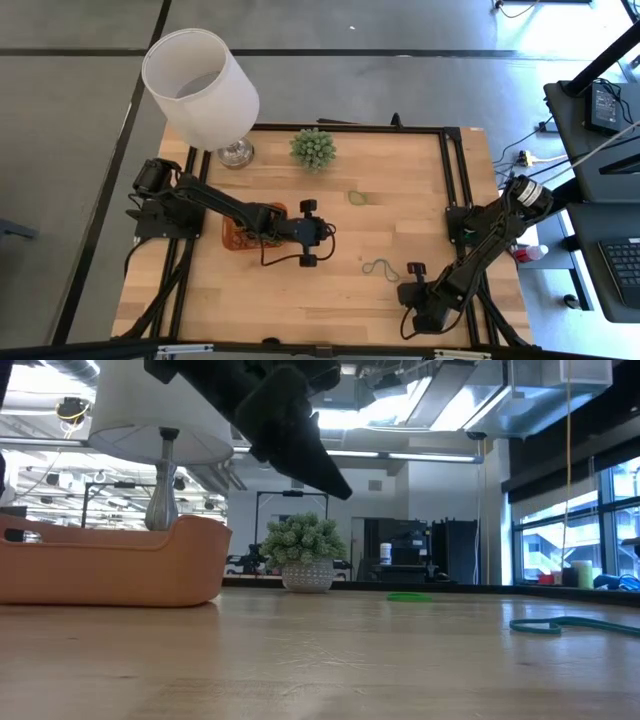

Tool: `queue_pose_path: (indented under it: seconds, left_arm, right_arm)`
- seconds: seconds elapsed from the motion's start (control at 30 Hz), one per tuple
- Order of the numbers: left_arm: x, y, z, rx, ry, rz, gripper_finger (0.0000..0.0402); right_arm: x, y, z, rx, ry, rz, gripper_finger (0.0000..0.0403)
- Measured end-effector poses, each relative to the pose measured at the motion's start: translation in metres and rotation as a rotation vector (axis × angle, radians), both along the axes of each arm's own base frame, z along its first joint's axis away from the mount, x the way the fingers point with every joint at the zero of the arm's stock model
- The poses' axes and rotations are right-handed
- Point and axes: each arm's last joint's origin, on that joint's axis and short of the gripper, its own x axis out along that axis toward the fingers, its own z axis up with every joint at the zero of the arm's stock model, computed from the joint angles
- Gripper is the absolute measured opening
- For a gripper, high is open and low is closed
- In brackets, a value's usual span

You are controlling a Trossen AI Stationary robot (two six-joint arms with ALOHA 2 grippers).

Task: Pick and place rubber bands into bin
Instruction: Put the green rubber band into the orange bin

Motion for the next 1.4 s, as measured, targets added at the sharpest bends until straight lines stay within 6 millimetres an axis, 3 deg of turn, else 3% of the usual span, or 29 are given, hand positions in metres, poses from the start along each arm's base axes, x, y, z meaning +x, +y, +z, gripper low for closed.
queue_pose_path:
  seconds: [0.23, 0.7, 1.13, 1.4]
  left_arm:
    - [0.001, 0.0, 0.001, -0.002, -0.01, 0.0, 0.0002]
    - [0.001, 0.0, 0.002, -0.007, -0.023, -0.001, 0.0002]
    - [0.001, 0.0, 0.002, -0.008, -0.023, -0.001, 0.0003]
    - [0.001, 0.0, 0.002, -0.009, -0.024, 0.0, 0.0003]
  right_arm:
    - [0.002, 0.003, 0.016, 0.016, -0.011, 0.006, 0.001]
    - [-0.001, -0.003, 0.015, -0.039, 0.019, -0.049, 0.0012]
    - [0.0, -0.003, 0.016, -0.046, 0.004, -0.055, 0.0134]
    - [0.002, -0.001, 0.0, -0.109, 0.03, -0.033, 0.0127]
